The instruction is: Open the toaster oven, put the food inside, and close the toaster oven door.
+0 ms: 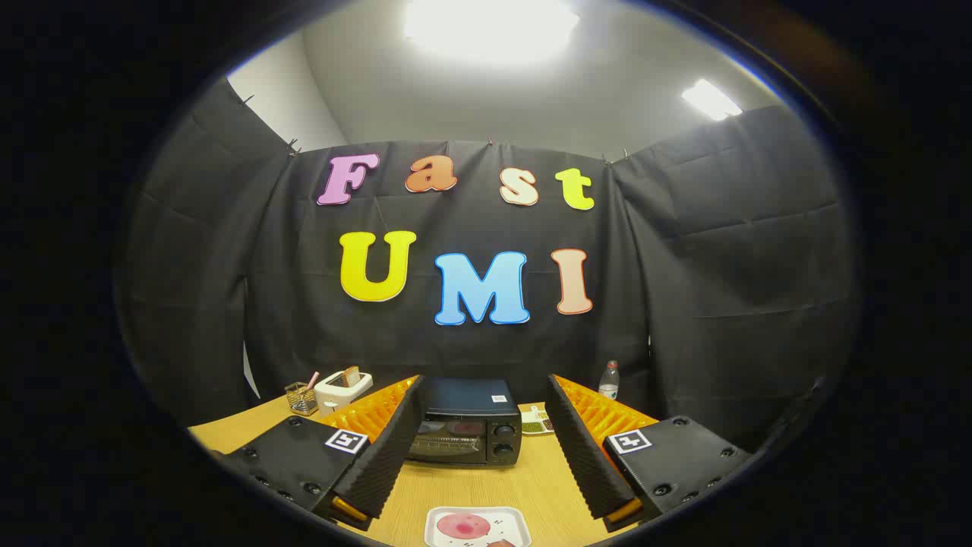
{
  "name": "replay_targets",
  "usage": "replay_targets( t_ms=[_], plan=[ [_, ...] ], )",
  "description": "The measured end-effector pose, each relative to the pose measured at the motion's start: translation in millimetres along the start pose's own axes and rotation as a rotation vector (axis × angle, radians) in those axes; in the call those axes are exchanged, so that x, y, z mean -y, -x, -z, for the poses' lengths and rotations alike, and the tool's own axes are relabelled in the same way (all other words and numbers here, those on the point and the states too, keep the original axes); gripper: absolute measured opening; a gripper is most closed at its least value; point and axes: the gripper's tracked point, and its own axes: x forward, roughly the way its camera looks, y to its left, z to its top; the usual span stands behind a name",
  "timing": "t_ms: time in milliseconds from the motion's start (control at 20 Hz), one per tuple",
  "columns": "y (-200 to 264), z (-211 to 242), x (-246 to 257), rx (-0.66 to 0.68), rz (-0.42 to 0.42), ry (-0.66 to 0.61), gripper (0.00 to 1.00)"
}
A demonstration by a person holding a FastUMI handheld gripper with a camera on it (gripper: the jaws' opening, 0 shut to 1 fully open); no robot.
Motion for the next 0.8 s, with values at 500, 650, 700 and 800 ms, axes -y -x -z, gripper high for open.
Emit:
replay_targets(
  t_ms=[500, 650, 700, 800],
  plan=[
    [-4, -3, -1, 0.01, -0.004, -0.018, 0.99],
    [-7, -1, -5, 0.005, -0.008, -0.019, 0.99],
    [-8, -1, -7, 0.004, -0.01, -0.019, 0.99],
    [-10, -1, -10, 0.006, -0.011, -0.025, 0.99]
  ],
)
